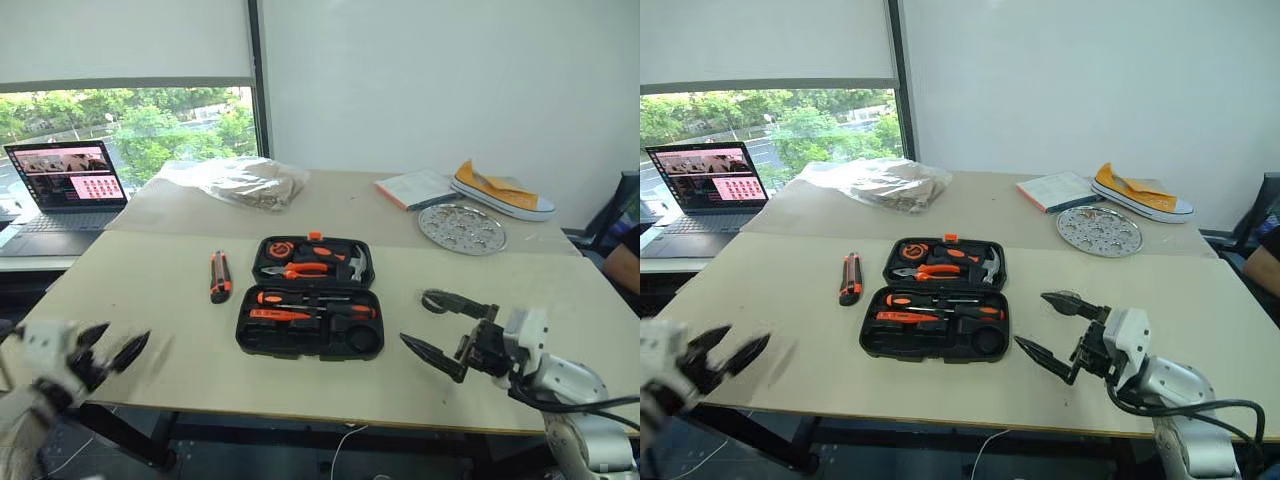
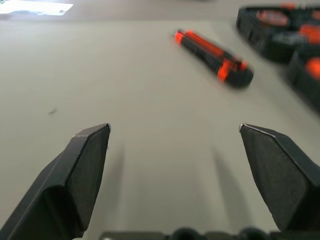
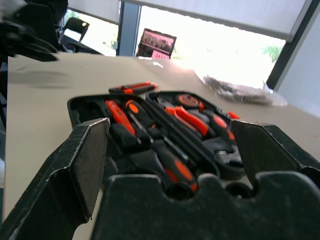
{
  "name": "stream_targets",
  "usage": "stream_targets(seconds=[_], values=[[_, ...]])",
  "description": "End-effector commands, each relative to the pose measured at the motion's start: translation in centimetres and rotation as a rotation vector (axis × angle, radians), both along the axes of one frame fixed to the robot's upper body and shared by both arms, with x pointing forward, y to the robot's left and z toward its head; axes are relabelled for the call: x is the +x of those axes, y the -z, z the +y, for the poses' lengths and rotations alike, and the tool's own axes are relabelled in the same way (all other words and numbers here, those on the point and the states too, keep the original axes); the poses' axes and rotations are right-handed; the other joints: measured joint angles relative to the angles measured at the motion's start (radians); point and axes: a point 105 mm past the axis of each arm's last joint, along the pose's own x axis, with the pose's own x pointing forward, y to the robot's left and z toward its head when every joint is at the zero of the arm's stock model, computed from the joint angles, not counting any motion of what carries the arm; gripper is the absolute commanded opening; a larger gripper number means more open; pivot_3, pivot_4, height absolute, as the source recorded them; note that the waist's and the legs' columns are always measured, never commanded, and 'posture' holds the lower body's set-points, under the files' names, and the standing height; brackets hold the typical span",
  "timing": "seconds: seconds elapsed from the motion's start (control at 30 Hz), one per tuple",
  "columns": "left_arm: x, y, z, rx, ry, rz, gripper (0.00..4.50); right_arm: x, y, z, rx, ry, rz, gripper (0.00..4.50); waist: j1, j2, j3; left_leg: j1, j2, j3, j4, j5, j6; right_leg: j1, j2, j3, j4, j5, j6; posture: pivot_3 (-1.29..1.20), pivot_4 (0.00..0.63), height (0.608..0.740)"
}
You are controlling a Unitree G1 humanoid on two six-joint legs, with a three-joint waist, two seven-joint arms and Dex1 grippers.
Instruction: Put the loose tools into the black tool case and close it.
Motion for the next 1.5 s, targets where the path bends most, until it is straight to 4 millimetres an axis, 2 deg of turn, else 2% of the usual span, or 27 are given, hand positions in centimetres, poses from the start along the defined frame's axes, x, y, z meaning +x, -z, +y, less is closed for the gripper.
stream_targets(seconds=[0.03, 0.07, 0.17, 0.23, 0.33, 0.4, 0.47, 0.6, 0.63, 0.73, 0.87, 0.93, 0.97, 1.03, 1.07, 1.13, 1.23, 1.27, 1.37, 1.5], values=[[3.4, -1.4, -1.2, -0.03, -0.098, 0.063, 4.44, 0.0, -0.8, 0.1, 0.017, -0.01, -0.013, 4.5, -0.008, 0.0, 0.0, 0.001, -0.001, 0.0, -0.001, 0.0, 0.0, 0.0, 0.0, 0.001, 0.0, 0.001, -0.002, 0.0, 0.15, 0.74], [4.6, -1.6, -1.7, -0.05, -0.11, 0.076, 4.44, 0.0, -0.8, 0.2, 0.016, -0.014, -0.01, 4.5, -0.01, 0.0, 0.0, 0.001, -0.002, 0.0, -0.003, 0.0, -0.001, -0.001, 0.0, 0.001, 0.0, 0.004, -0.007, 0.0, 0.15, 0.74], [7.5, -1.5, -3.2, -0.048, -0.13, 0.128, 4.44, 0.1, -0.6, 0.3, 0.011, -0.019, -0.006, 4.5, -0.018, 0.0, -0.001, 0.002, -0.005, 0.0, -0.008, 0.002, -0.004, -0.003, 0.0, 0.002, 0.0, 0.005, -0.009, 0.0, 0.15, 0.74], [8.9, -1.1, -3.8, -0.032, -0.136, 0.147, 4.44, 0.1, -0.6, 0.3, 0.009, -0.019, -0.005, 4.5, -0.027, 0.0, -0.001, 0.001, -0.005, 0.0, -0.013, 0.006, -0.011, -0.004, 0.0, 0.001, 0.0, 0.005, -0.009, 0.0, 0.15, 0.74], [10.5, -0.4, -4.9, -0.012, -0.127, 0.177, 4.44, 0.0, -0.6, 0.4, 0.006, -0.016, -0.008, 4.5, -0.033, 0.0, -0.001, -0.001, -0.007, -0.001, -0.015, 0.006, -0.01, -0.007, 0.0, 0.003, -0.002, 0.004, -0.008, 0.0, 0.15, 0.74], [11.2, 0.1, -5.4, 0.019, -0.124, 0.208, 4.44, -0.1, -0.6, 0.3, 0.009, -0.006, -0.012, 4.5, -0.031, -0.001, -0.001, -0.005, -0.008, -0.001, -0.015, 0.006, -0.01, -0.012, -0.001, 0.004, -0.002, 0.004, -0.008, 0.0, 0.15, 0.74], [11.4, 1.0, -5.1, 0.05, -0.157, 0.257, 4.44, -0.2, -0.6, 0.2, 0.014, 0.003, -0.013, 4.5, -0.03, -0.001, -0.001, -0.01, -0.01, -0.001, -0.014, 0.006, -0.01, -0.017, -0.002, 0.003, -0.002, 0.004, -0.007, 0.0, 0.15, 0.74], [11.8, 1.9, -6.3, 0.005, -0.127, 0.289, 4.44, -0.5, -0.4, 0.3, 0.019, 0.015, -0.011, 4.5, -0.028, -0.001, -0.001, -0.011, -0.01, -0.002, -0.014, 0.006, -0.01, -0.018, -0.003, 0.003, -0.002, 0.004, -0.007, 0.0, 0.15, 0.74], [11.8, 2.2, -6.8, -0.008, -0.106, 0.302, 3.92, -0.5, -0.4, 0.3, 0.019, 0.015, -0.01, 4.5, -0.028, -0.001, -0.001, -0.011, -0.01, -0.002, -0.014, 0.006, -0.01, -0.017, -0.003, 0.003, -0.002, 0.004, -0.007, 0.0, 0.15, 0.74], [11.4, 3.0, -7.9, -0.025, -0.049, 0.342, 3.04, -0.6, -0.4, 0.4, 0.022, 0.016, -0.012, 4.5, -0.027, -0.001, -0.001, -0.011, -0.011, -0.002, -0.013, 0.006, -0.01, -0.016, -0.004, 0.003, -0.001, 0.004, -0.007, 0.0, 0.15, 0.74], [10.6, 3.0, -5.8, -0.031, -0.084, 0.334, 1.73, -0.4, -0.7, 0.4, 0.022, 0.021, -0.021, 4.5, -0.024, 0.0, -0.001, -0.009, -0.012, -0.003, -0.013, 0.006, -0.01, -0.015, -0.005, 0.003, -0.001, 0.004, -0.007, 0.0, 0.15, 0.74], [10.1, 0.9, -4.7, -0.067, -0.033, 0.244, 1.73, -0.5, -0.8, 0.2, 0.019, 0.025, -0.025, 4.5, -0.03, 0.0, -0.001, -0.008, -0.012, -0.002, -0.013, 0.006, -0.01, -0.015, -0.005, 0.004, 0.0, 0.004, -0.007, 0.0, 0.15, 0.74], [9.7, -0.7, -4.5, -0.081, 0.03, 0.179, 1.73, -0.6, -0.8, 0.1, 0.018, 0.029, -0.026, 4.5, -0.034, 0.0, -0.001, -0.008, -0.011, -0.002, -0.013, 0.006, -0.01, -0.016, -0.004, 0.004, 0.0, 0.004, -0.007, 0.0, 0.15, 0.74], [9.2, -2.3, -4.5, -0.087, 0.102, 0.117, 1.73, -0.7, -0.8, 0.0, 0.017, 0.033, -0.026, 4.5, -0.038, 0.0, -0.001, -0.009, -0.01, -0.002, -0.014, 0.006, -0.011, -0.017, -0.003, 0.004, 0.001, 0.004, -0.007, 0.0, 0.15, 0.74], [8.3, -4.2, -4.9, -0.043, 0.246, 0.041, 1.73, -0.9, -0.7, -0.1, 0.014, 0.037, -0.02, 4.5, -0.035, 0.0, -0.001, -0.01, -0.01, -0.002, -0.014, 0.006, -0.011, -0.018, -0.003, 0.004, 0.001, 0.004, -0.007, 0.0, 0.15, 0.74], [6.8, -6.1, -5.6, 0.027, 0.426, -0.028, 1.73, -1.1, -0.6, -0.3, 0.01, 0.042, -0.013, 4.5, -0.032, -0.002, 0.0, -0.011, -0.01, -0.003, -0.013, 0.006, -0.011, -0.018, -0.003, 0.003, 0.0, 0.004, -0.007, 0.0, 0.15, 0.74], [3.3, -7.2, -9.7, 0.103, 0.883, -0.003, 1.73, -1.3, -0.3, -0.5, -0.004, 0.04, 0.0, 4.5, -0.024, -0.003, 0.001, -0.015, -0.01, -0.003, -0.013, 0.006, -0.011, -0.021, -0.003, 0.002, -0.001, 0.004, -0.007, 0.0, 0.15, 0.74], [2.4, -7.1, -11.0, 0.166, 1.026, -0.009, 1.73, -1.3, -0.3, -0.5, -0.006, 0.039, 0.002, 4.5, -0.019, -0.002, 0.0, -0.016, -0.011, -0.003, -0.013, 0.006, -0.01, -0.02, -0.004, 0.002, -0.001, 0.004, -0.007, 0.0, 0.15, 0.74], [1.2, -5.6, -13.3, 0.326, 1.265, 0.024, 1.73, -1.3, -0.2, -0.5, -0.013, 0.032, 0.007, 4.5, -0.005, 0.001, -0.001, -0.014, -0.013, -0.002, -0.01, 0.003, -0.006, -0.016, -0.006, 0.002, -0.003, 0.003, -0.005, 0.0, 0.15, 0.74], [1.9, -2.6, -15.6, 0.525, 1.407, 0.077, 1.73, -1.4, -0.2, -0.3, -0.022, 0.026, 0.009, 4.5, -0.008, 0.0, -0.001, -0.014, -0.012, -0.001, -0.009, 0.0, 0.001, -0.015, -0.004, 0.003, -0.002, 0.003, -0.005, 0.0, 0.15, 0.74]])
